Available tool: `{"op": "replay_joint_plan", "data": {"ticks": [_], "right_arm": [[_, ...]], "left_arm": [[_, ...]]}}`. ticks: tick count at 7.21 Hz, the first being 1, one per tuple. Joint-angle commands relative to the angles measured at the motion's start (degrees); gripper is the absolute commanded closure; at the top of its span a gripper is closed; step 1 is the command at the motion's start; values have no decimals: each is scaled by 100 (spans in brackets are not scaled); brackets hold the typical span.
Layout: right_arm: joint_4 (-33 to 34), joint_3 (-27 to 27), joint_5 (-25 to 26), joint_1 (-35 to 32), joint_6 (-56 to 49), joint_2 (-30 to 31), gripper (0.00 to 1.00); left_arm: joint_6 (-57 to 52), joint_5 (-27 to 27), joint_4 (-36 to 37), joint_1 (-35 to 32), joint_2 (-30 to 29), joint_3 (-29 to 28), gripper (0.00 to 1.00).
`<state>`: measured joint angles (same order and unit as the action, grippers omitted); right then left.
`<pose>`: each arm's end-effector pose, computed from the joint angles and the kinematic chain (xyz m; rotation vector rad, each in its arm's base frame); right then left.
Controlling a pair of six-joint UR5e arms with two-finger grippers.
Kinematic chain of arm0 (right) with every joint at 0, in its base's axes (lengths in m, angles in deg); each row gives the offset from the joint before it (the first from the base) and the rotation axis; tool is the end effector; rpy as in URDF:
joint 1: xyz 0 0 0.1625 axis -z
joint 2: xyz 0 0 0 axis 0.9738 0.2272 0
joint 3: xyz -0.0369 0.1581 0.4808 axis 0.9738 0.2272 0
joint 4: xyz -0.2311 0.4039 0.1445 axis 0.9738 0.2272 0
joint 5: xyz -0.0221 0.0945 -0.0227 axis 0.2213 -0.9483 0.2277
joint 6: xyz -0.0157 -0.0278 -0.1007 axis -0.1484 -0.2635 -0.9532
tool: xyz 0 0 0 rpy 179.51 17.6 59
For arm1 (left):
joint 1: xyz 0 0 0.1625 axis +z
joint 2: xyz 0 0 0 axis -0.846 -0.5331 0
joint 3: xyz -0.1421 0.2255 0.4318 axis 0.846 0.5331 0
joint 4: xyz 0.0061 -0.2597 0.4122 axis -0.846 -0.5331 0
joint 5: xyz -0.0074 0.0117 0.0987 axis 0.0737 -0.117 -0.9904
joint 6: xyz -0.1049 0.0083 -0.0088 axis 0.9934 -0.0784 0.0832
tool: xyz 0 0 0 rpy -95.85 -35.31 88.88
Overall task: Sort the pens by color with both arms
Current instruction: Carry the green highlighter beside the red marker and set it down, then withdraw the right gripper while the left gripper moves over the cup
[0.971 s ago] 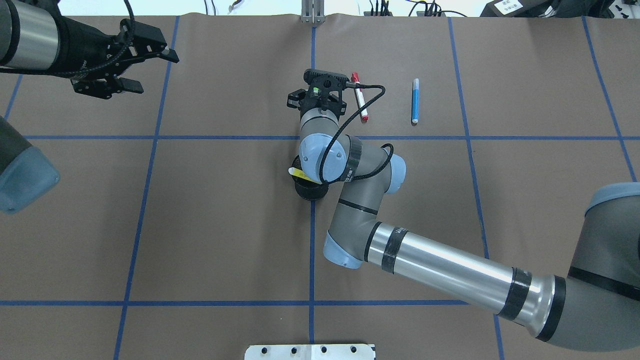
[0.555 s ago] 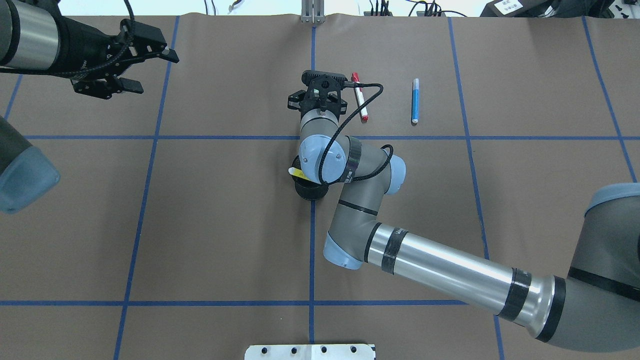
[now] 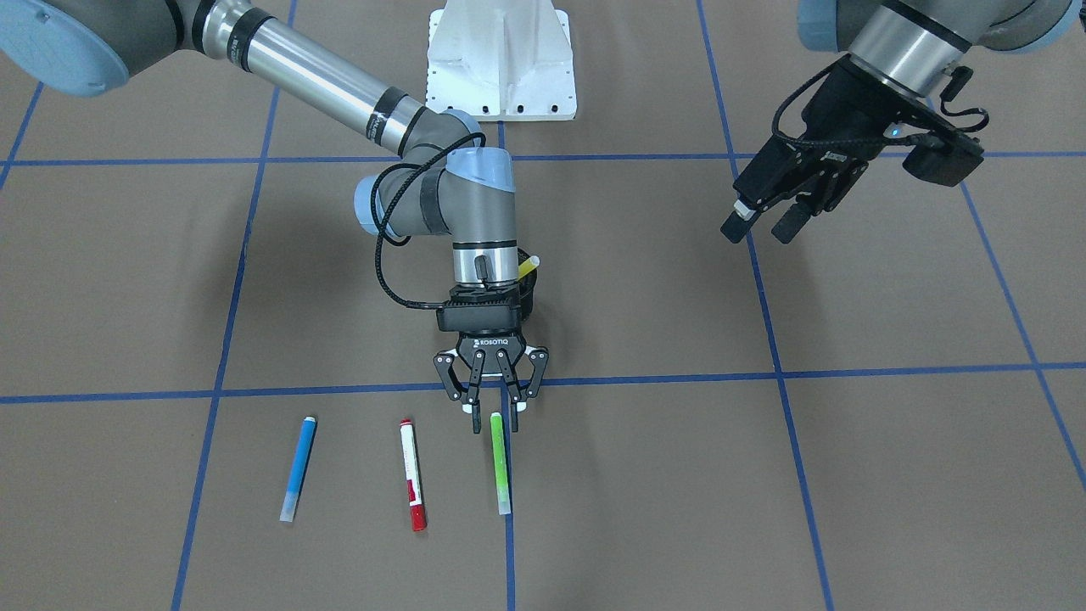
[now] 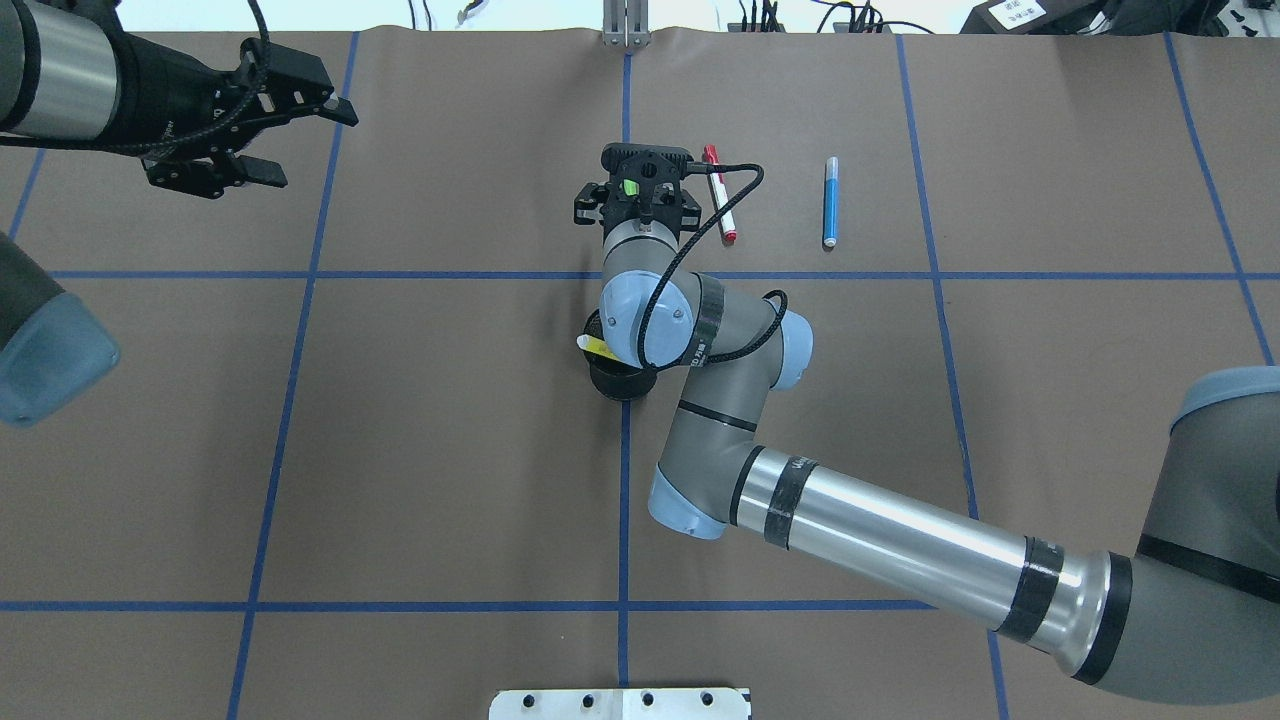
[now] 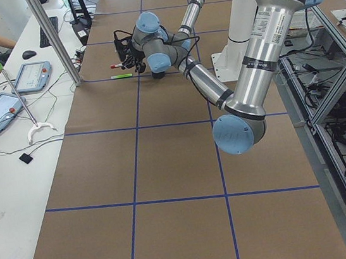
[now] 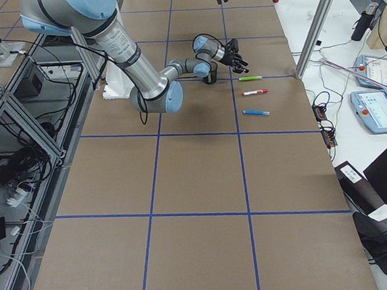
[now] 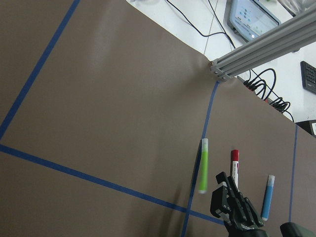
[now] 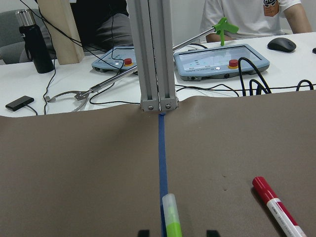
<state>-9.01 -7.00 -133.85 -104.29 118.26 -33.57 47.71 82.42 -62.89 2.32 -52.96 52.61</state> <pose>-0.7606 -0.6120 0.2444 0.9171 -0.7663 0.4563 0.2965 -0.5745 0.2467 0.1710 1.2812 -0.5093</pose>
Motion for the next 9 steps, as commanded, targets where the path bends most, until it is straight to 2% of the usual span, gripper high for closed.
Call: {"op": "replay_joint_plan", "data": {"ticks": [1, 2, 4, 6, 8, 9], "right_arm": [[-13, -287, -34, -35, -46, 38, 1], [-30, -820, -165, -122, -394, 351, 1], [-30, -1735, -1250, -569, -486, 914, 1], [-30, -2816, -2035, -887, -425, 1896, 1], [-39, -3686, -2895, -1045, -380, 3011, 1], [-39, -3926, -3439, -1185, -380, 3383, 1]], "left_arm": [[3, 3, 7, 17, -9, -46, 1], [3, -6, 172, 61, -17, -64, 1], [20, -84, 979, 480, -533, -151, 1], [545, -243, 1000, 1149, -1236, -991, 1], [644, -208, 1026, 1501, -1380, -1180, 0], [653, -173, 1009, 1529, -1493, -1433, 1]]}}
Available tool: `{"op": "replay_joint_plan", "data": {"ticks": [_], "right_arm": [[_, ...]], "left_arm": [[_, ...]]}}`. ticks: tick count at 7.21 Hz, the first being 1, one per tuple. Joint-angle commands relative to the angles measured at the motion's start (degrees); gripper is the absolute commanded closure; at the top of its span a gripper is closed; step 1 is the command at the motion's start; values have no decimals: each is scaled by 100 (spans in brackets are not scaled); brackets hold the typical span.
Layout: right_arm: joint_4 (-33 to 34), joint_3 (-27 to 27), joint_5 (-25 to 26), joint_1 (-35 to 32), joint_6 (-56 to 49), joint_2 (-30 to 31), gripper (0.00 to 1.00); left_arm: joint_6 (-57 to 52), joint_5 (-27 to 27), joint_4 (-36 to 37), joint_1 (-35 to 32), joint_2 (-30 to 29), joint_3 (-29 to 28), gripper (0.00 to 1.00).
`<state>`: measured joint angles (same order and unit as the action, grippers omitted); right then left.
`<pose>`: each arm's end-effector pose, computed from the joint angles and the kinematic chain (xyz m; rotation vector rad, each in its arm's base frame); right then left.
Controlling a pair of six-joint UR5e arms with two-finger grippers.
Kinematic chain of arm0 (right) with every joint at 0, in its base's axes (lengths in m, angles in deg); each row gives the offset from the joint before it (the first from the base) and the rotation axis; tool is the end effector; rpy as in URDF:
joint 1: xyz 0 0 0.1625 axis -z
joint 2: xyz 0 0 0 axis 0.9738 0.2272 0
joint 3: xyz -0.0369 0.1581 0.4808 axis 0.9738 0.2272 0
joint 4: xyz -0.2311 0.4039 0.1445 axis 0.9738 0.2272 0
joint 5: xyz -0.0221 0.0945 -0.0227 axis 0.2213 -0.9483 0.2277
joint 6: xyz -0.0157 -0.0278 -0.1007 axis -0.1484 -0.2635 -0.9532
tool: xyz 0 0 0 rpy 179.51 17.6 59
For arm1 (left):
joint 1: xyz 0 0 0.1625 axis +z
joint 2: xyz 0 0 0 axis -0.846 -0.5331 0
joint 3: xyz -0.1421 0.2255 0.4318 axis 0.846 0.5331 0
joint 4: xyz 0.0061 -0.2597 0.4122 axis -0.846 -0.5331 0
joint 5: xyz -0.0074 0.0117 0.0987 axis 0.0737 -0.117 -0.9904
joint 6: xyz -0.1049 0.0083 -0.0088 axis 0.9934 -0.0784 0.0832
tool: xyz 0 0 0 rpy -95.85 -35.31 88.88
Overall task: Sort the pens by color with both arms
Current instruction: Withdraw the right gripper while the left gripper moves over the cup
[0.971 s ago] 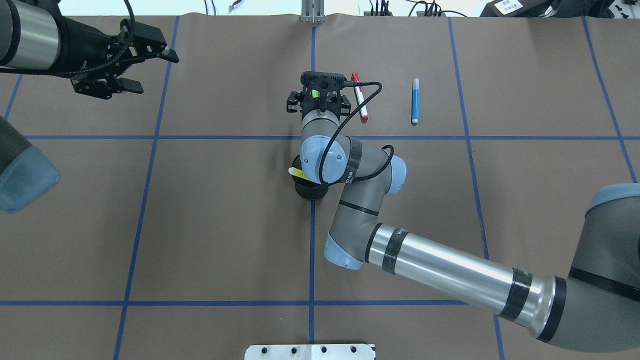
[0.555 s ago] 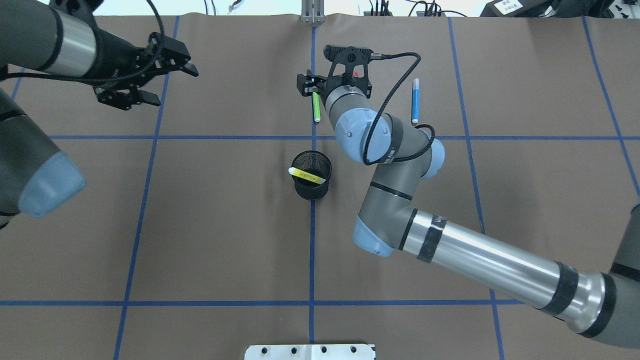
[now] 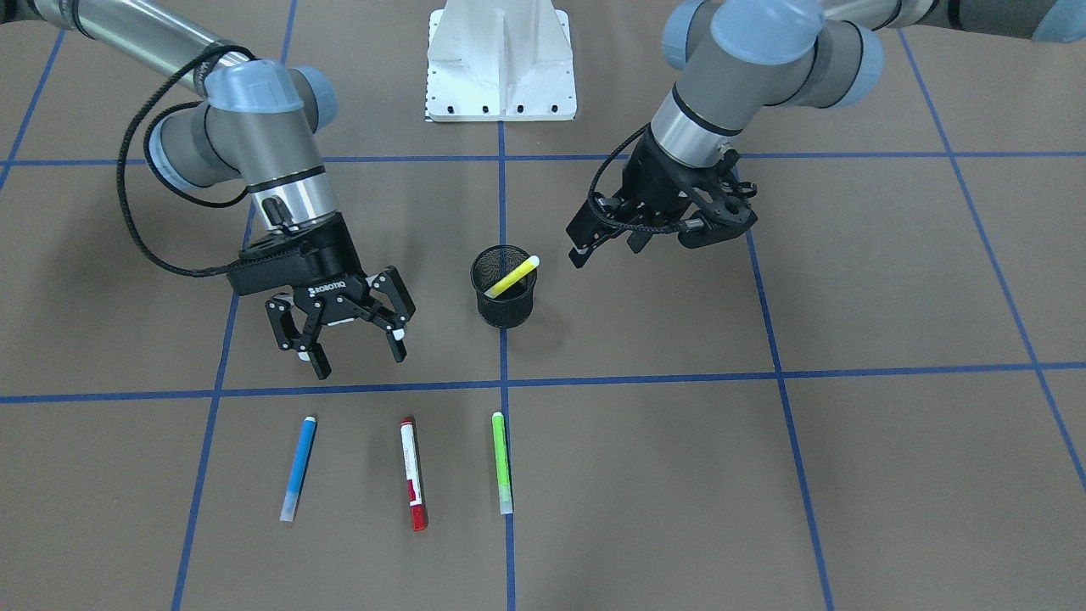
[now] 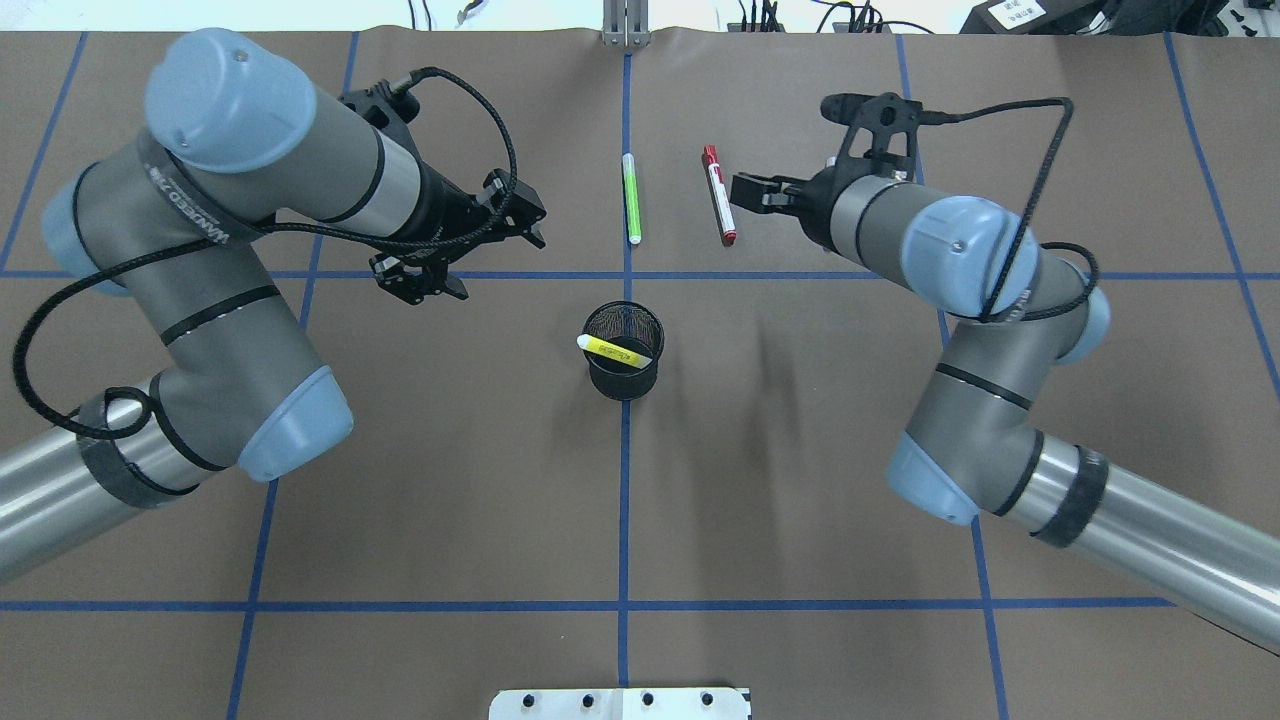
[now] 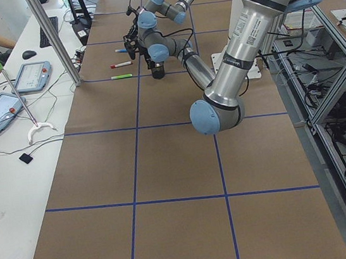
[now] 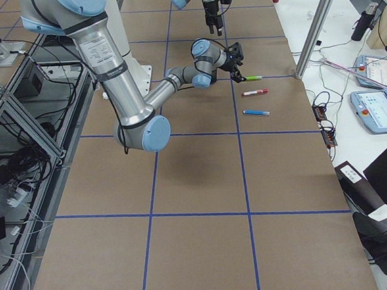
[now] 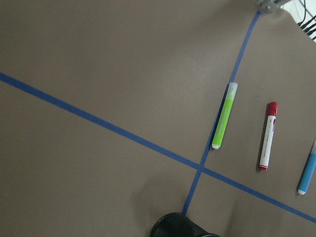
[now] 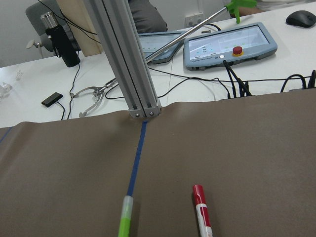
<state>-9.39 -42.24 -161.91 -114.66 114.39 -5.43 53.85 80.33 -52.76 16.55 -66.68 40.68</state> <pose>-0.5013 -0.5721 0.3352 0.7041 -1.0122 0.2934 0.5062 -0.5564 0.1981 -0.0840 1.1521 -0.4683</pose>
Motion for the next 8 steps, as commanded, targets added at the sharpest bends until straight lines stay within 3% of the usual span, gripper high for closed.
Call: {"op": "replay_joint_plan", "data": {"ticks": [1, 3, 4, 7, 8], "right_arm": [[-1, -508, -1552, -436, 15, 834, 1], [-1, -439, -3967, -1550, 15, 915, 1], [7, -439, -4387, -1790, 33, 941, 1], [-1, -430, -4374, -1819, 252, 1161, 1], [-10, -326, -4373, -1863, 548, 1118, 1]], "left_arm": [[249, 602, -21, 107, -244, -512, 1], [564, 1054, -187, 98, -324, -760, 1], [845, 1082, -606, 98, -324, -909, 1], [1147, 1047, -1415, 107, -386, -1349, 1], [1173, 1038, -2323, 107, -360, -1620, 0]]}}
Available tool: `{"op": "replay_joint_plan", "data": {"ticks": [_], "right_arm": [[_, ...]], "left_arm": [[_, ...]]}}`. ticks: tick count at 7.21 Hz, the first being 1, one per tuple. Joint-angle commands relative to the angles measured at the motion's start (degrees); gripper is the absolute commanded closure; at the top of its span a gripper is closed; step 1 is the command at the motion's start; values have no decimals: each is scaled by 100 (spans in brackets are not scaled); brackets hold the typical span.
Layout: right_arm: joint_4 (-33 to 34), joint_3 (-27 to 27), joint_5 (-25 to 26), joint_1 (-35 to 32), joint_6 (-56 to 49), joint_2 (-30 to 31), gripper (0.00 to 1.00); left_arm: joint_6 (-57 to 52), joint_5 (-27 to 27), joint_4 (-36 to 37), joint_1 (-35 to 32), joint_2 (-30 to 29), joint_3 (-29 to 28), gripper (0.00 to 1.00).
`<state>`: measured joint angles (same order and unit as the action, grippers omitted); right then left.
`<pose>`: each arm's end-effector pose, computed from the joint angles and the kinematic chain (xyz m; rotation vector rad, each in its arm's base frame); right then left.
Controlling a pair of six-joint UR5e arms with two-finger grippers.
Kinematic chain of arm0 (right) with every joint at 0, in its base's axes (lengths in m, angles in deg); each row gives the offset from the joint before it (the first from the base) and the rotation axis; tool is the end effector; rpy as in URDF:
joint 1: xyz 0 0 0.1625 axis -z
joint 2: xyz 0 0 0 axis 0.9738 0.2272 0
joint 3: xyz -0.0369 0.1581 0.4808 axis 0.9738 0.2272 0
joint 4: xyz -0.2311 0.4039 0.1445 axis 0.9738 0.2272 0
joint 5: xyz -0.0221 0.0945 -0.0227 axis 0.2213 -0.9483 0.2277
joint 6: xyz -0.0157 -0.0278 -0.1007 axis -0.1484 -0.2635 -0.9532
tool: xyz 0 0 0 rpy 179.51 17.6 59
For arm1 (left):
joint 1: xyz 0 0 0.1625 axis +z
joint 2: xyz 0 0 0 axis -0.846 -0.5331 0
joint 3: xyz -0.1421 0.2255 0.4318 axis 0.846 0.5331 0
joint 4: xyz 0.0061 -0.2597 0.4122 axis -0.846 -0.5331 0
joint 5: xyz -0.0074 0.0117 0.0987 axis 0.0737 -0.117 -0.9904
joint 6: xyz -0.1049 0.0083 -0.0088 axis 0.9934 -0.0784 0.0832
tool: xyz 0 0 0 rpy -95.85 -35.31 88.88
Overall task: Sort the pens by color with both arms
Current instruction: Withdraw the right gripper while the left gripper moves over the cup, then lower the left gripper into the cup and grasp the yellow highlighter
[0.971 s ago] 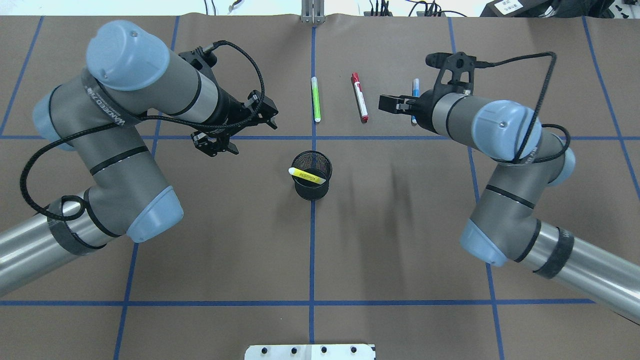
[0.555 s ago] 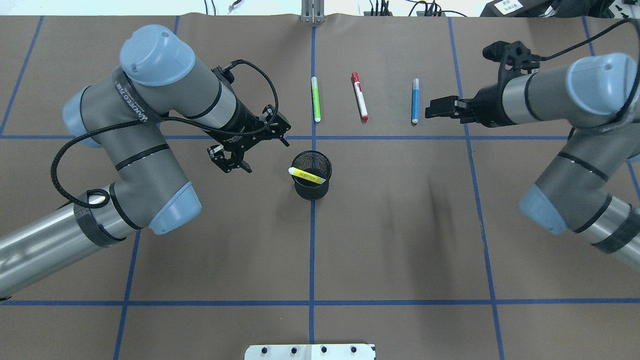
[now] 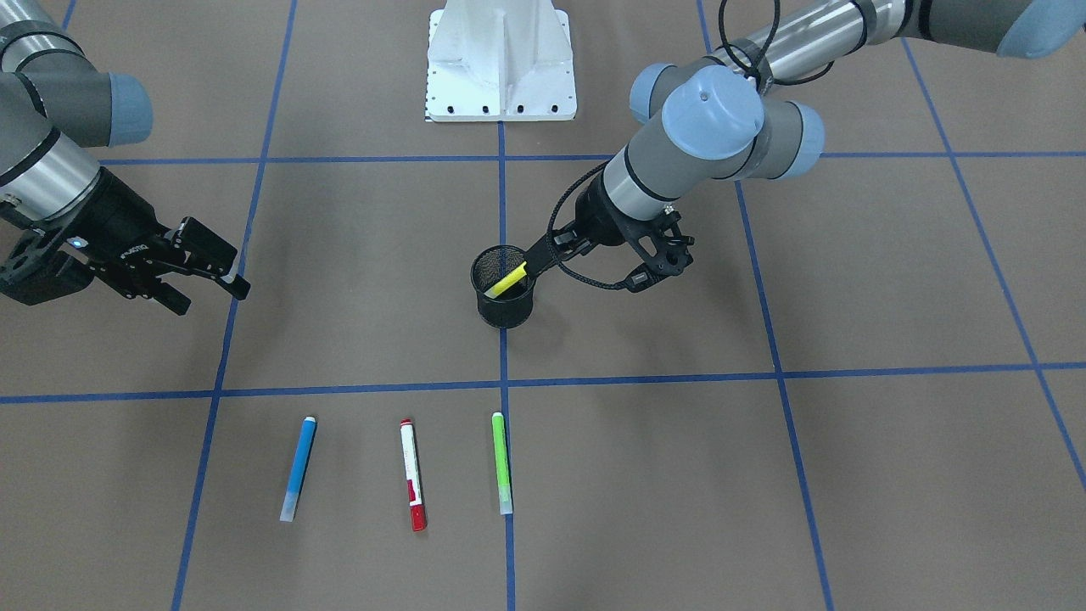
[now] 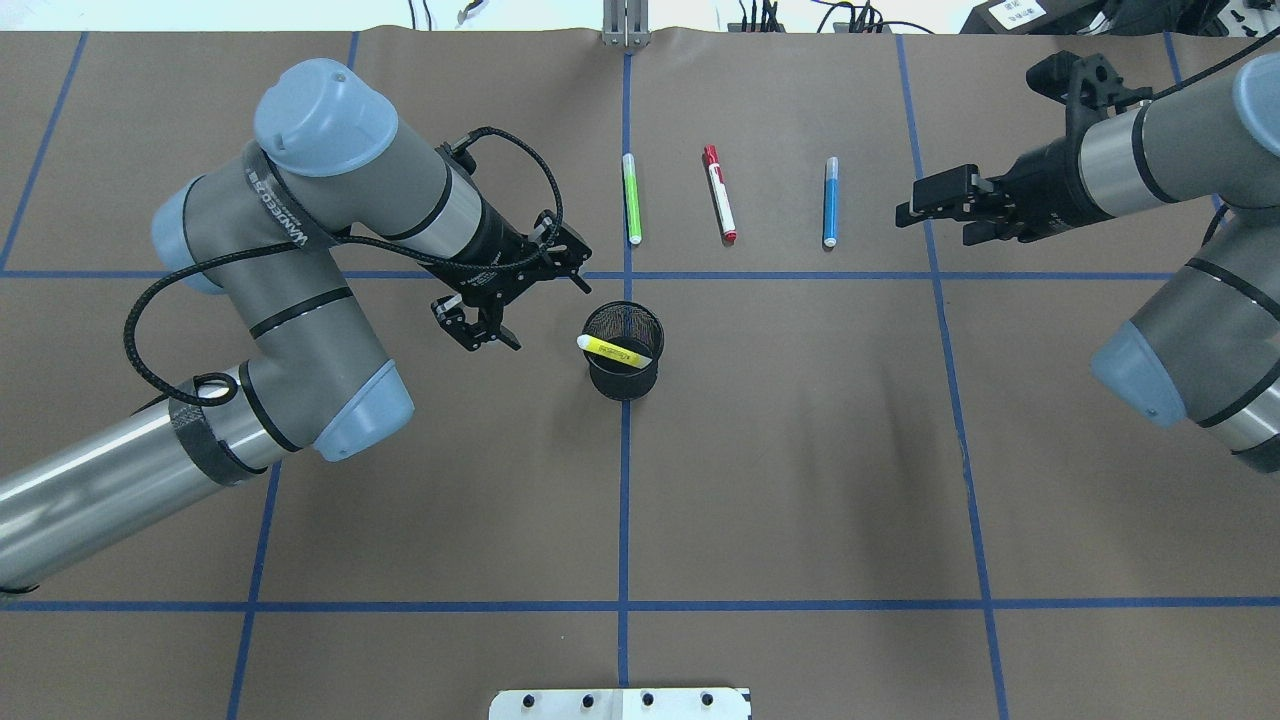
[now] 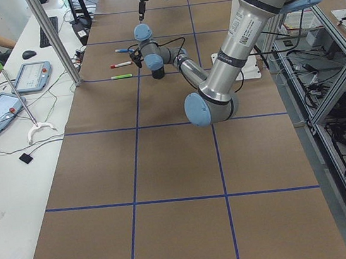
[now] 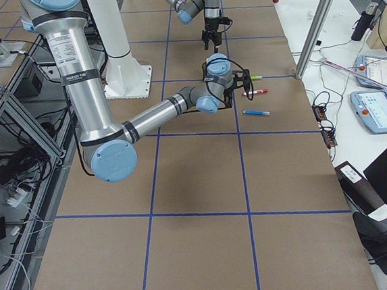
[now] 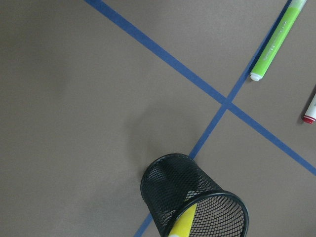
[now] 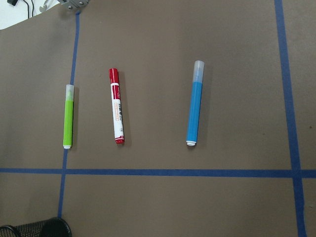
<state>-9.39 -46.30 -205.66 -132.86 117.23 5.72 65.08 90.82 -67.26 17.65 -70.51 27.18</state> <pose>-0.3153 -0.5908 0.4258 0.1916 -1.1907 0.1894 0.5770 -0.5762 0.2226 -0.3448 1.2234 -0.4744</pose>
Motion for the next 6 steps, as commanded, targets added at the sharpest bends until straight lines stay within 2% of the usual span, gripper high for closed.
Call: {"op": "replay_joint_plan", "data": {"ticks": [1, 5, 6], "right_arm": [[-10, 167, 10, -17, 320, -41, 1], [-10, 186, 11, -17, 338, -42, 1], [-19, 203, 11, -17, 338, -42, 1]], "left_arm": [[94, -28, -979, 14, -36, -542, 0], [1638, -29, -953, 295, -221, -553, 0], [1650, -37, -936, 409, -274, -597, 1]]}}
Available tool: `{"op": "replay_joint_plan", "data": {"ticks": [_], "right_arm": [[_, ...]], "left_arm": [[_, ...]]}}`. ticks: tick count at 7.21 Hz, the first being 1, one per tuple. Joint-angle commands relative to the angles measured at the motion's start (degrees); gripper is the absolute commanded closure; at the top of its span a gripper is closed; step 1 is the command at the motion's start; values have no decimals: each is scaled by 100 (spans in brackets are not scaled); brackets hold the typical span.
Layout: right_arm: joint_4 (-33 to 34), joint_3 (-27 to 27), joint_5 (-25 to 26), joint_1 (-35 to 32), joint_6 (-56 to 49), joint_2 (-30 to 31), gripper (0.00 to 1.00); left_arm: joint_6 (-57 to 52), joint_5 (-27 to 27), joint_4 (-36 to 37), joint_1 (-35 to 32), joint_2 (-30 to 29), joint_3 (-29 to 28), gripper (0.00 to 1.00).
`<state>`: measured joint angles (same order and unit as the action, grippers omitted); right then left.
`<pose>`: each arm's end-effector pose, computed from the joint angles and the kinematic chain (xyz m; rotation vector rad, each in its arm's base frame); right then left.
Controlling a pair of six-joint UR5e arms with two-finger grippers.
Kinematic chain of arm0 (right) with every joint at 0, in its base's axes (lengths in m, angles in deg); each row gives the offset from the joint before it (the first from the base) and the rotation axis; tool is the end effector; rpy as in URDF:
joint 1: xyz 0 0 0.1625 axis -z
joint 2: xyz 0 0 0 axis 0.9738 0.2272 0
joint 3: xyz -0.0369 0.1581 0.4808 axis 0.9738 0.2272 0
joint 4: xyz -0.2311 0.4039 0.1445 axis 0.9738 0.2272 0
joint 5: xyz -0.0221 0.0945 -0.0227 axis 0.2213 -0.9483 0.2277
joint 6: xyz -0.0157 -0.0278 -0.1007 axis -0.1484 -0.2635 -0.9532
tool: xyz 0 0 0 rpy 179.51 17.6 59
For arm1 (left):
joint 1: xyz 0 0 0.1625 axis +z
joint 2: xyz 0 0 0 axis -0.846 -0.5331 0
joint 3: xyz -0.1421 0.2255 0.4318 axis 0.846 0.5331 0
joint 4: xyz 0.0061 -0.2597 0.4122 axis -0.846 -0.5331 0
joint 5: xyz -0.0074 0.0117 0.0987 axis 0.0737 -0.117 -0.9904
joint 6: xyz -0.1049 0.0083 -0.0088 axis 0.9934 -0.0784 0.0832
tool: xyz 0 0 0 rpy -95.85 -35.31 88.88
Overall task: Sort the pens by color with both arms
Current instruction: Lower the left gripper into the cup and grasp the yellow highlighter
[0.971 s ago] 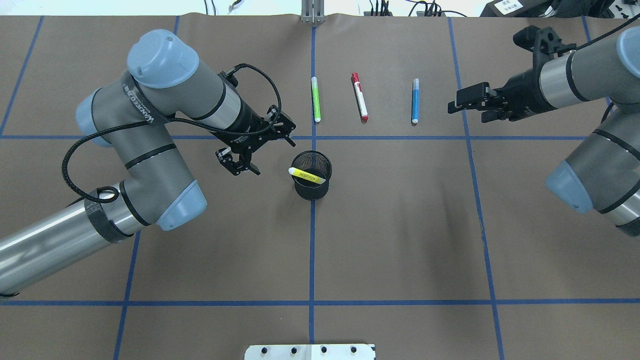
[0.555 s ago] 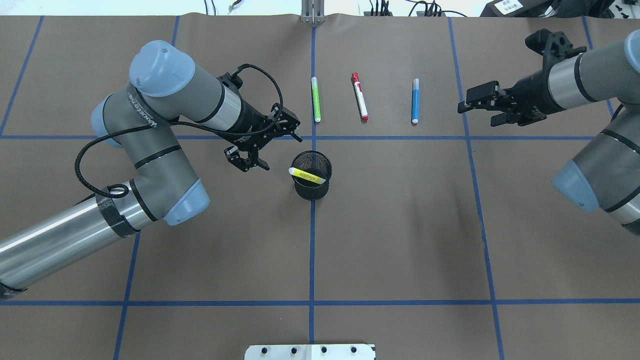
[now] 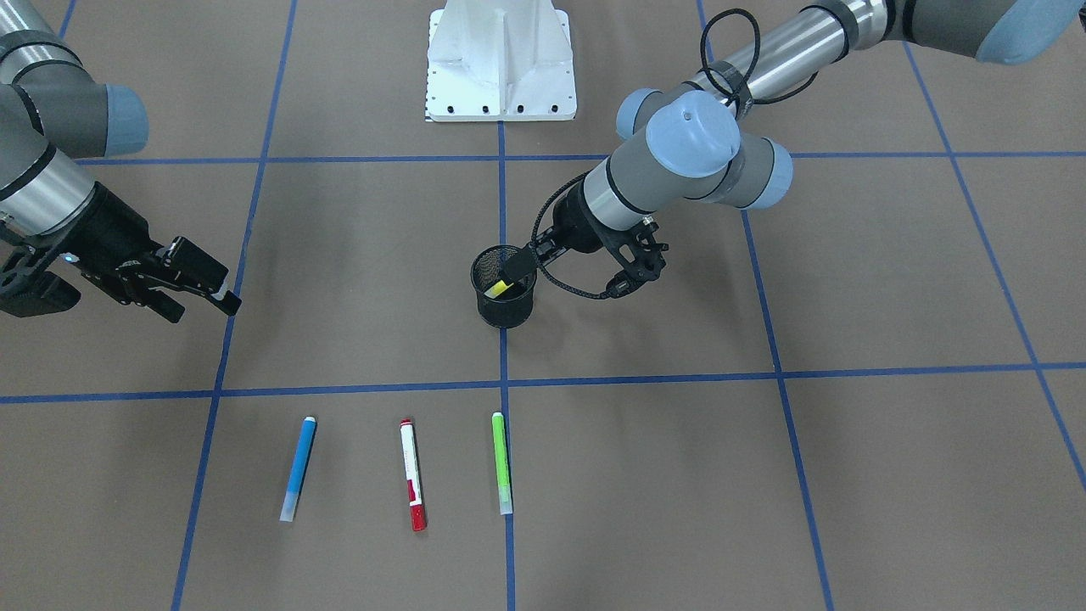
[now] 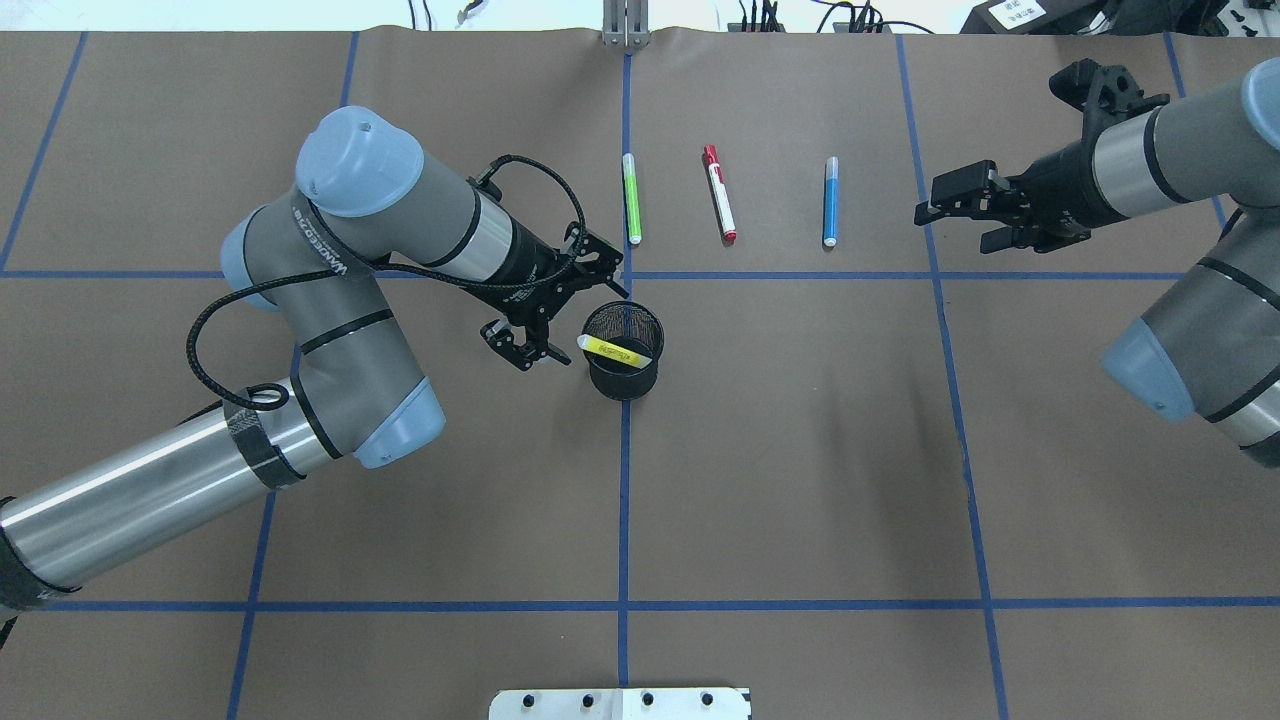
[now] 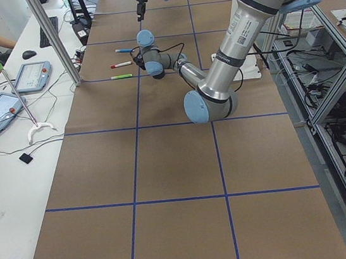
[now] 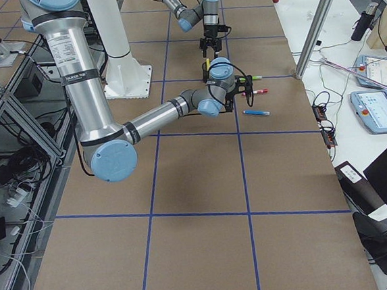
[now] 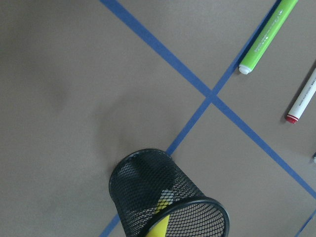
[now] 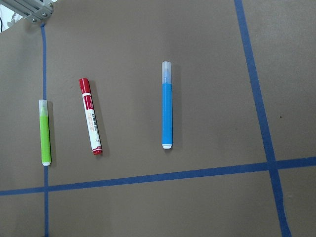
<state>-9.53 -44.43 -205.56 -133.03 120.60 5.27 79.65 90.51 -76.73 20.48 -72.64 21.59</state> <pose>-0.3186 -0.5997 0.4384 0.1450 -1.1814 0.2542 0.6236 -0.5618 0.2222 -0.5039 1.2648 -0.5976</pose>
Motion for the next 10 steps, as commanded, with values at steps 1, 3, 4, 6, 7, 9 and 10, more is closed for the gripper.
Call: {"op": "replay_joint_plan", "data": {"ticks": [1, 3, 4, 6, 7, 9, 10], "right_arm": [[-13, 34, 0, 0, 1, 3, 1], [-22, 43, 9, 0, -8, 12, 1], [-31, 69, 52, 0, 1, 12, 1], [-31, 87, 62, 0, -8, 21, 1], [-40, 87, 62, 0, -8, 21, 1], [-40, 96, 62, 0, -8, 56, 1], [-40, 96, 62, 0, -17, 56, 1]], "left_arm": [[185, -6, 12, 127, -36, -39, 4], [167, -6, 12, 110, -27, -22, 10], [123, -6, 12, 83, -18, -30, 10], [106, 2, 12, 5, 0, -30, 11], [114, -6, 20, 13, 0, -30, 13], [105, -6, 20, 13, 0, -48, 21], [114, -6, 12, 13, 0, -74, 22]]}}
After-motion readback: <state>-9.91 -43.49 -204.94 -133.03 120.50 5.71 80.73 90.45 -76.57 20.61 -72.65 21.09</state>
